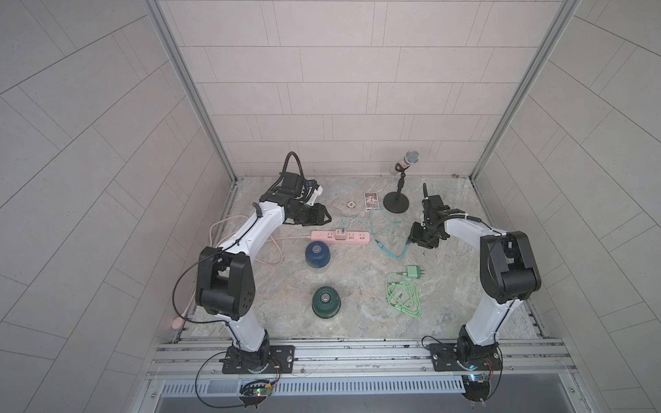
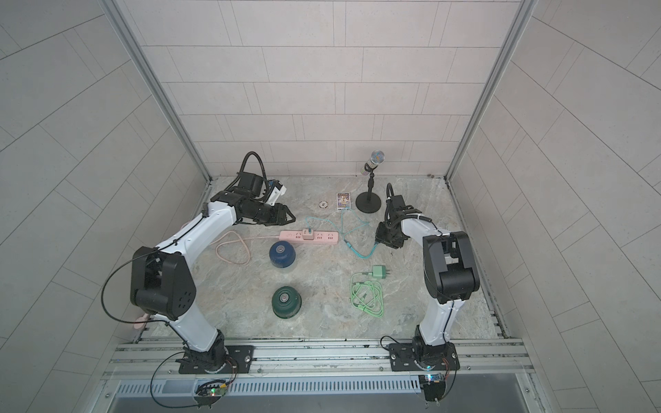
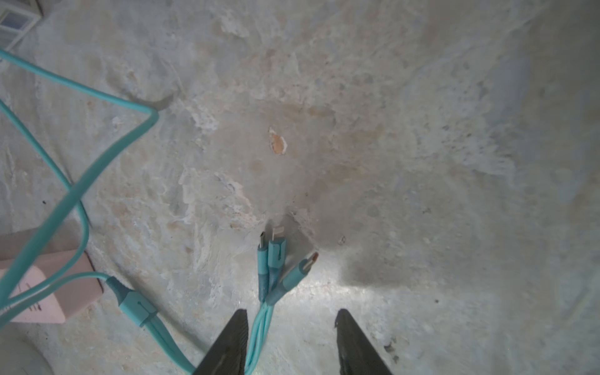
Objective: Charge the cordless meat grinders
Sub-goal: Pick up the charging cable from the center of the board.
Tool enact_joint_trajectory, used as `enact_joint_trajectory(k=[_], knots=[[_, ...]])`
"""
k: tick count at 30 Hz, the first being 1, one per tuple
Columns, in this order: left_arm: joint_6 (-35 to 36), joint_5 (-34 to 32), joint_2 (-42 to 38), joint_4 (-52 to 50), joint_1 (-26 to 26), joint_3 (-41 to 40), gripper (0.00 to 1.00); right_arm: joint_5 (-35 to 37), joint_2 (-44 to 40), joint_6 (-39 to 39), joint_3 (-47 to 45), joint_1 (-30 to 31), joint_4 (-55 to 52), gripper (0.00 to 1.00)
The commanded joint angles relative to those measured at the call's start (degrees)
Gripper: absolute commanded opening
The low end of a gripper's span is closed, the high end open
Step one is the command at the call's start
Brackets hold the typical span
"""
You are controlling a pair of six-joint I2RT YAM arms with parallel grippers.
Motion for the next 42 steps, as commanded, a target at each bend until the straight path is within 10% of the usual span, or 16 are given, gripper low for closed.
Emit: enact_joint_trajectory(k=[1,26,42], knots=[[-0.73,-0.19,-2.05,0.69,0.22,-0.81,0.47,1.64,2.16,3.02,1.26,0.06,3.52,0.44],[-0.95,-0.47,-2.19,-0.43,0.71,0.29,0.46,-3.64,3.01,-1.37,4.84,0.54,3.99,0.09],[-5.56,6.6,-2.23,1.81,1.09,4.55,0.45,-11.71,-8.91,-15.78,5.57,2.83,7.14,0.05]])
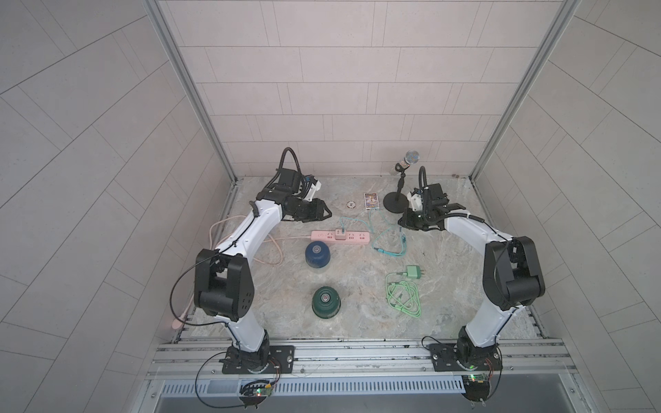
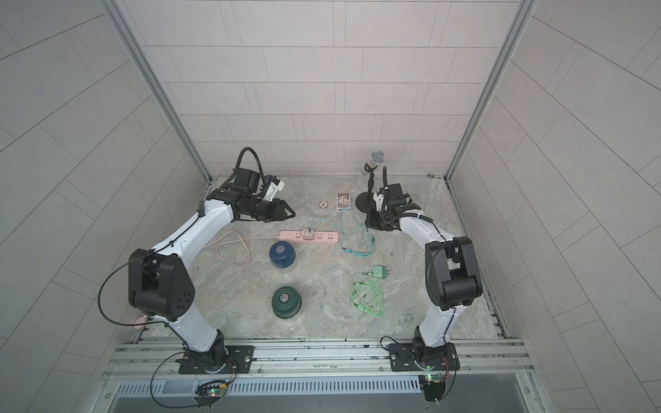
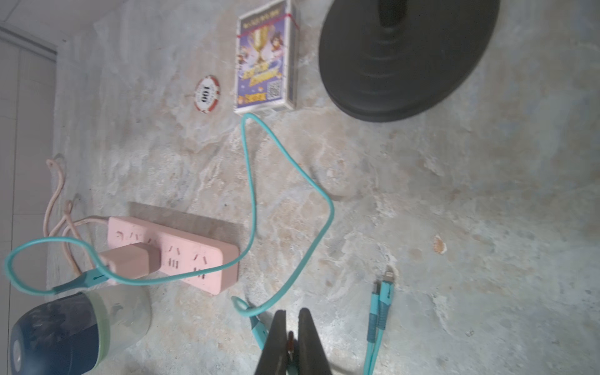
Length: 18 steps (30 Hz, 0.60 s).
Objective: Charge the cordless meat grinders
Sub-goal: Pick up the charging cable from the center of the board.
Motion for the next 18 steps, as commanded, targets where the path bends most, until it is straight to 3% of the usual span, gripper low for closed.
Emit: enact_joint_trajectory(k=[1,7,13,18], knots=[[-3.4,3.49,-1.57,2.21,0.27,1.97,0.45,-1.91,-4.67,-7.26,1.02,0.5,-0.1,0.05],[-8.03,7.55,-1.24,5.89,0.06,3.3,0.45,-6.5,-11.82,-16.37,-3.62,7.0,9.27,0.05],[-5.67,11.57,-0.58,6.43,-0.87,2.34,0.45,-20.36,-7.67,-7.98,-0.55,9.43,15.49,0.05],[3.47,17.83,-1.01,6.85,-1.57,-0.63,0.44,-28.63,-2.79,-4.0,3.77,10.95,15.31,0.05]])
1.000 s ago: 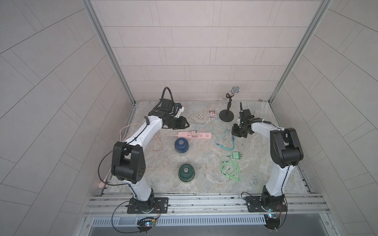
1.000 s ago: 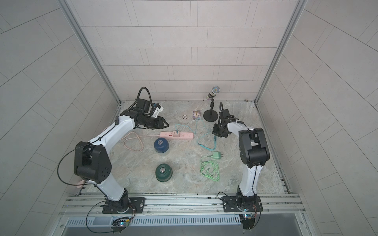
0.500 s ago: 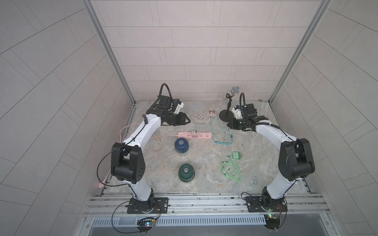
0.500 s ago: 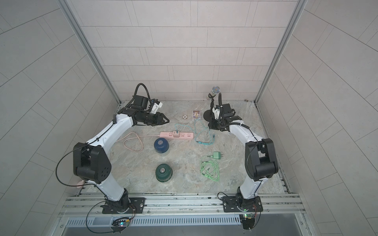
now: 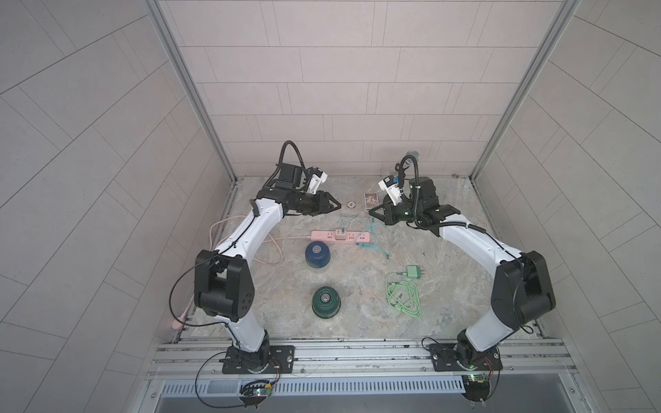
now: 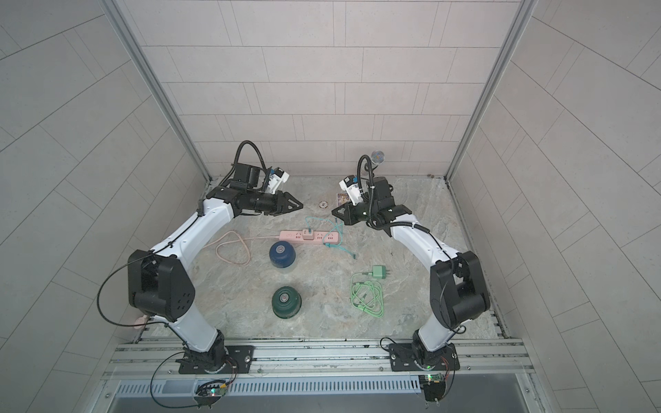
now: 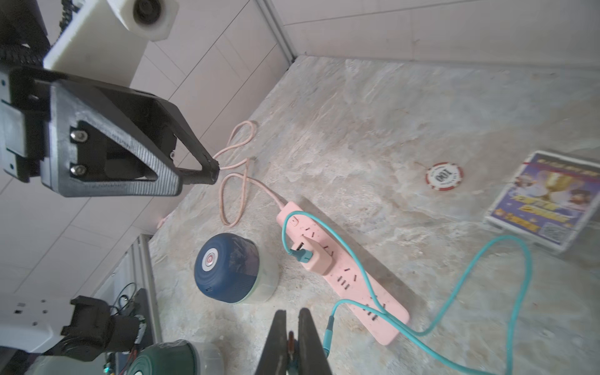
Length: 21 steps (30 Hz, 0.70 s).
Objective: Charge the cordless meat grinders
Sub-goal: Pick up the charging cable from the center of the board.
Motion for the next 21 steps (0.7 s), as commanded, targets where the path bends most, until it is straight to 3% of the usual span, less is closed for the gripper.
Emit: enact_joint_trajectory(k=[1,10,13,18,21], knots=[[7.46,6.22,-1.23,1.26,-0.55,-2.36,0.44,-8.76,2.15,3.09,3.16,0.96,1.57,0.05],[15.11,13.57,-0.74,9.28,-2.82,-7.48,0.44,-16.08,6.26,13.9,5.44,1.84,9.31,0.05],[13.26,15.17,-0.42,14.61,-4.39,-8.49,0.44,-16.89,6.87,15.83,5.64,2.05,10.94,0.05],[2.63,17.12,0.5,29.63,-5.2,-12.63,0.41,-16.86,7.16,17.41,5.5,2.44,11.56,0.05],[0.41,16.95,0.91,32.3,-5.39,-13.94,0.38,-17.29,7.39,20.53,4.91,2.46,15.54,0.05]])
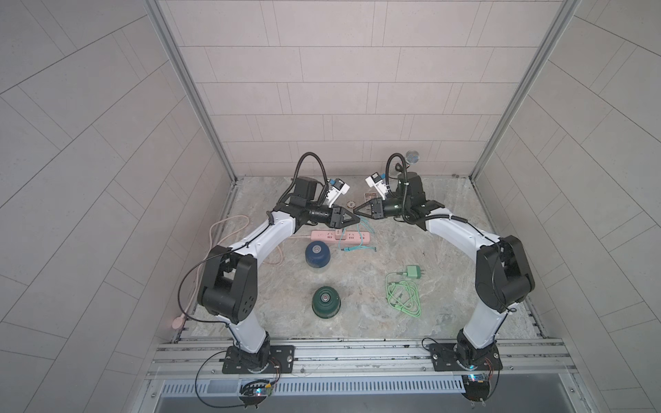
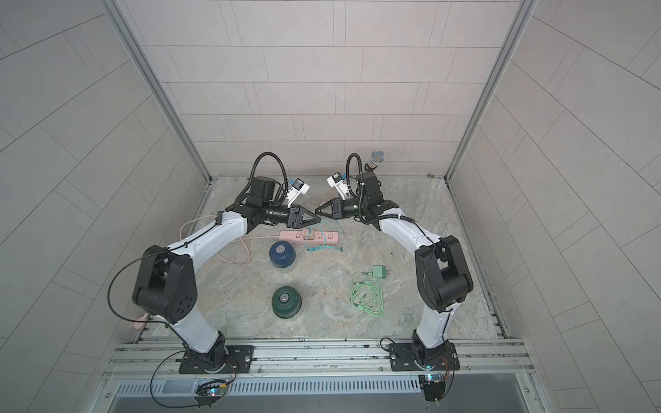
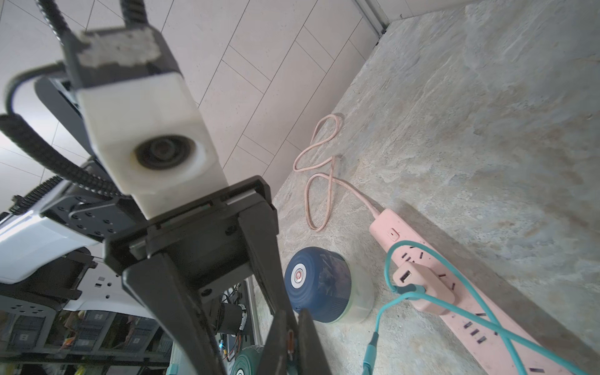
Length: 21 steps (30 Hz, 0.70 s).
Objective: Charge the cordless meat grinders
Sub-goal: Pick up the charging cable from the center of the board.
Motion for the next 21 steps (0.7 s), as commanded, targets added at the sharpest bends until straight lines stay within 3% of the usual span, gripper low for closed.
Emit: enact_joint_trajectory(k=[1,7,11,21], knots=[[-4.01,1.92,1.14,8.07,0.0,-1.05,0.37,-1.83,0.54,4.65,0.25,0.46,6.57,0.05],[1.51,-1.08,1.72,0.56,0.04,0.87,0.37,-2.84,0.94,7.13,-0.22,0.84,9.57,0.05],[-1.75,0.8,2.0,3.69,0.17,1.5,0.35,-3.16,1.03,7.21,-0.63,0.85,9.61,0.05],[-6.62,3.64,2.15,5.75,0.19,2.5,0.1,-1.24,0.68,1.66,0.95,0.84,2.47,0.09]])
